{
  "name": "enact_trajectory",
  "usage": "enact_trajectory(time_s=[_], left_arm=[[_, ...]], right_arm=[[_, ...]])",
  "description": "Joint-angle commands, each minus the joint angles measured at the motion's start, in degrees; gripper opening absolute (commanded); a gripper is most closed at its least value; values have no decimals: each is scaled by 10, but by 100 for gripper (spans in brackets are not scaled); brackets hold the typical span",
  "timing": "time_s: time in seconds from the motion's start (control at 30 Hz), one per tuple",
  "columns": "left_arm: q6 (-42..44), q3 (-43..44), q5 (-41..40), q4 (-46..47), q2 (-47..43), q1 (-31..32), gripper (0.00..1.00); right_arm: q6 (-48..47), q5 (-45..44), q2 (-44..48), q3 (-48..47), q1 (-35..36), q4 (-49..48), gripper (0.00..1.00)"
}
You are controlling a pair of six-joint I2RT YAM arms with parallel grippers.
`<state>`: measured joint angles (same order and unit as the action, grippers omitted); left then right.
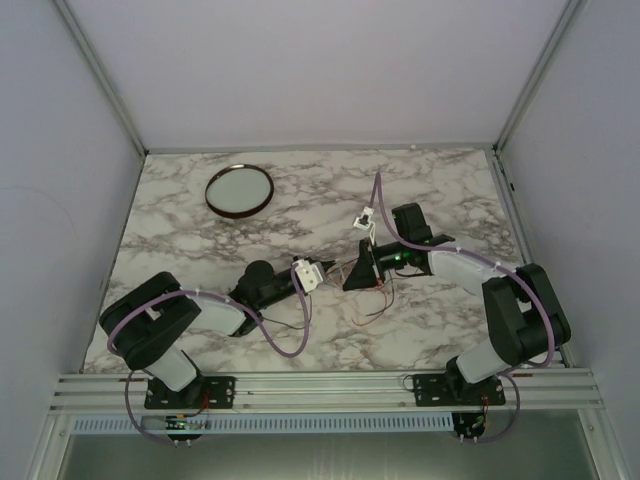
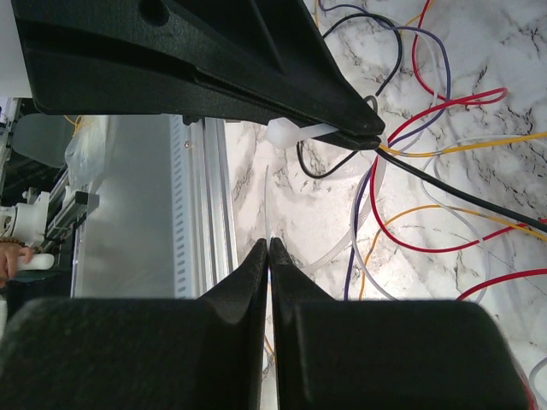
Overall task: Zip-tie the wires
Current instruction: Tie the cable at the center of the board.
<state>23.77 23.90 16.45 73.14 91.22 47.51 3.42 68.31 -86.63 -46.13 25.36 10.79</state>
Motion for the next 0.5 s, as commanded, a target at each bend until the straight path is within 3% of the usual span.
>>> enact_trajectory(time_s=[0.0, 0.47], left_arm=[[2, -4, 17, 42, 0, 3, 0], [1, -6, 19, 40, 1, 4, 0]], right_arm=[[-15, 21, -7, -11, -7, -7, 0], [-16, 21, -11, -24, -7, -7, 0]])
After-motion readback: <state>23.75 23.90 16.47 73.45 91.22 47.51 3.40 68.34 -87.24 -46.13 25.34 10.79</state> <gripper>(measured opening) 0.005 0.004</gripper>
